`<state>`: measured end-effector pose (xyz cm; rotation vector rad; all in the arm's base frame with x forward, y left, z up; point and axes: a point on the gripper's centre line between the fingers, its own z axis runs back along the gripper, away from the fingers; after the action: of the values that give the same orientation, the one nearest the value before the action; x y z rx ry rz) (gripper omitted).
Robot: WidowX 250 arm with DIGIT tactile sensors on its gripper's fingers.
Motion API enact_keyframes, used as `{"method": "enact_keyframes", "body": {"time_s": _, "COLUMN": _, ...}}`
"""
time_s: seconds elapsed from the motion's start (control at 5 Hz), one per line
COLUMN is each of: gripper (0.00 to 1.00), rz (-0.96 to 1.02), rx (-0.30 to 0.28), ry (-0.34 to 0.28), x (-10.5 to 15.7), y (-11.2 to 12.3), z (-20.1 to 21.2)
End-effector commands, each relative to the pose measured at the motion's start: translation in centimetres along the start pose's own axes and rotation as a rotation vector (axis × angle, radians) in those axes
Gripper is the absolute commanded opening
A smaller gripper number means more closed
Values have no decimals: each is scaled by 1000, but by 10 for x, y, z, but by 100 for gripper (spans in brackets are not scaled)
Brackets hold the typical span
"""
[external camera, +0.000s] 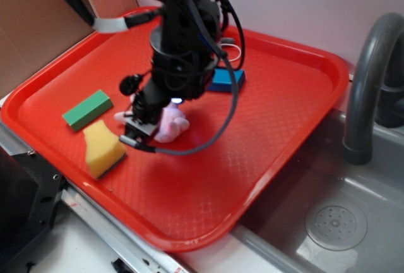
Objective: Grab the pink bunny.
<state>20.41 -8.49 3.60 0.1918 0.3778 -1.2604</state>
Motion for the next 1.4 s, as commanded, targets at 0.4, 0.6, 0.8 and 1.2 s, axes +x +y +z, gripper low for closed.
{"method": "enact_keyframes", "body": {"time_s": 0.4, "gripper": 0, "rz": 496, "rx": 5, "ry": -198, "x": -35, "y": 13, "z": 26}}
{"method": "enact_keyframes", "body": {"time_s": 0.6, "gripper": 0, "rz": 758, "rx": 15, "ry": -311, "x": -60, "y": 10, "z": 69}}
{"method": "enact_keyframes", "body": {"time_s": 0.8, "gripper": 0, "rz": 1000, "rx": -59, "ry": -330, "x": -86, "y": 4, "z": 112}}
{"method": "enact_keyframes", "body": {"time_s": 1.2, "gripper": 0, "rz": 1494, "rx": -167, "ry": -369, "x": -119, "y": 0, "z": 167}}
